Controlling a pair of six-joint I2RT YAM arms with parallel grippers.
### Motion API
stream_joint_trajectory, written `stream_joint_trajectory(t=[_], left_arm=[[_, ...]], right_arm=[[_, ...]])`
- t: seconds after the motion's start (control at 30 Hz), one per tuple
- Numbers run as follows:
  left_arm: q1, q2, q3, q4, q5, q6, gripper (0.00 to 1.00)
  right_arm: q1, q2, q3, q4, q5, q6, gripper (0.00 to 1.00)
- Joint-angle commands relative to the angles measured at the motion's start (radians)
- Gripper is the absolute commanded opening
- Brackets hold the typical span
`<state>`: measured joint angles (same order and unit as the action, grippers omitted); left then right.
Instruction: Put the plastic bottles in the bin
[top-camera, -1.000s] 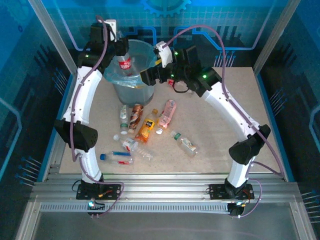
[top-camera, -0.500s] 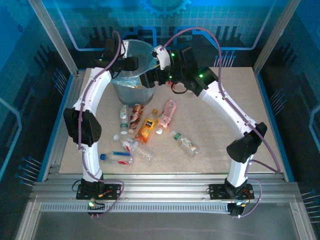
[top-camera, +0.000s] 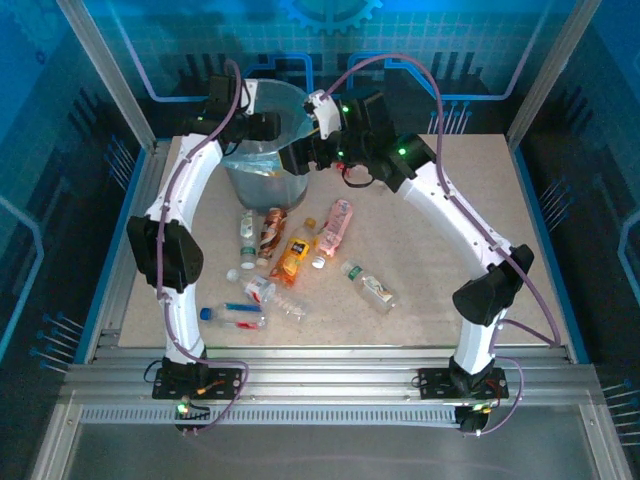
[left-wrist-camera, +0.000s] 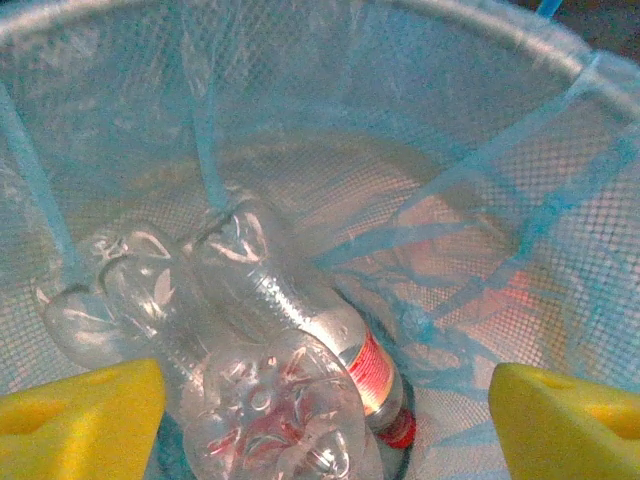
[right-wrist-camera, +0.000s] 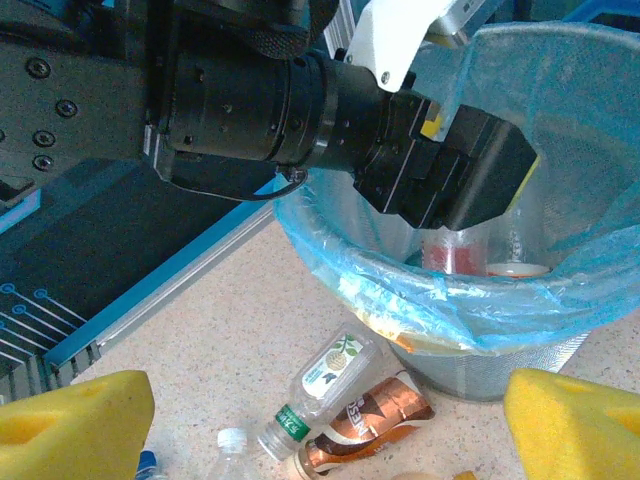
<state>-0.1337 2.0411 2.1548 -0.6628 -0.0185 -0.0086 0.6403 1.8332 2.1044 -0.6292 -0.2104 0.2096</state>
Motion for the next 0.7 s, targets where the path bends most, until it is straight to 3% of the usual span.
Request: stream_joint_trajectory(t=[0.0,0.3,0.47,0.67], left_arm=[[0.014,-0.059,0.054,-0.023,0.025,-0.017,0.85],[0.011,-0.264,-0.013,-0.005,0.050,-0.105,0.83],[-0.006,-0.456,-0.187,0.020,0.086,-0.141,0.82],[-0.055,-0.707,-0.501,0.003,0.106,-0.109,0.82]], right_arm=[[0.004,-0.005,0.036,-0.033,0.000,-0.001,0.91],[0.003,-0.120,-0.098,-0.047,0.063,-0.049,0.91],[0.010,-0.209,-0.246,-0.067,0.056,-0.082,0.89],[0.021,-0.354,-0.548,0.009,0.063,-0.140,0.85]])
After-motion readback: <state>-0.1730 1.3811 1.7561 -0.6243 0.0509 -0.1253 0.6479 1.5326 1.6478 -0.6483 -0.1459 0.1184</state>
